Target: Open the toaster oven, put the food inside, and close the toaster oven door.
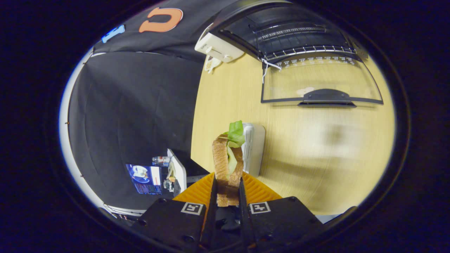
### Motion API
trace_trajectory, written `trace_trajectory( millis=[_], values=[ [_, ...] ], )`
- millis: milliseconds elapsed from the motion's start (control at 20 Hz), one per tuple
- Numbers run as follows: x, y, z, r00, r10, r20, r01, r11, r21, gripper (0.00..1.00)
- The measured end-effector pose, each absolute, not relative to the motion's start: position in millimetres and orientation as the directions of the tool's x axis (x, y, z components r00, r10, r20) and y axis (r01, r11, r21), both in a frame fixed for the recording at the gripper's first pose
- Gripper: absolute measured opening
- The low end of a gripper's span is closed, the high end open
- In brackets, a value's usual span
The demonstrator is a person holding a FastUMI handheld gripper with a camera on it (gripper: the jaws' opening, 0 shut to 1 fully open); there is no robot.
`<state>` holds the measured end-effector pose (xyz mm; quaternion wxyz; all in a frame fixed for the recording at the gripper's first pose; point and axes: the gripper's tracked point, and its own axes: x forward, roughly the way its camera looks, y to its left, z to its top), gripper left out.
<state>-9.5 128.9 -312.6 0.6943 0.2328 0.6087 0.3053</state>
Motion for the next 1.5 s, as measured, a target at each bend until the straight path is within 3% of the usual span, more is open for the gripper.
trace_trajectory(
  millis=[250, 700, 1050, 1500],
  values=[
    [33, 100, -275, 0.244, 0.695, -0.676, -0.174, 0.717, 0.675, 0.34],
    [140, 59, -272, 0.557, 0.603, -0.571, -0.041, 0.706, 0.707, 0.34],
    [206, 48, -289, 0.678, 0.585, -0.445, 0.047, 0.569, 0.821, 0.34],
    [273, 29, -319, 0.829, 0.438, -0.348, 0.166, 0.401, 0.901, 0.34]
  ],
)
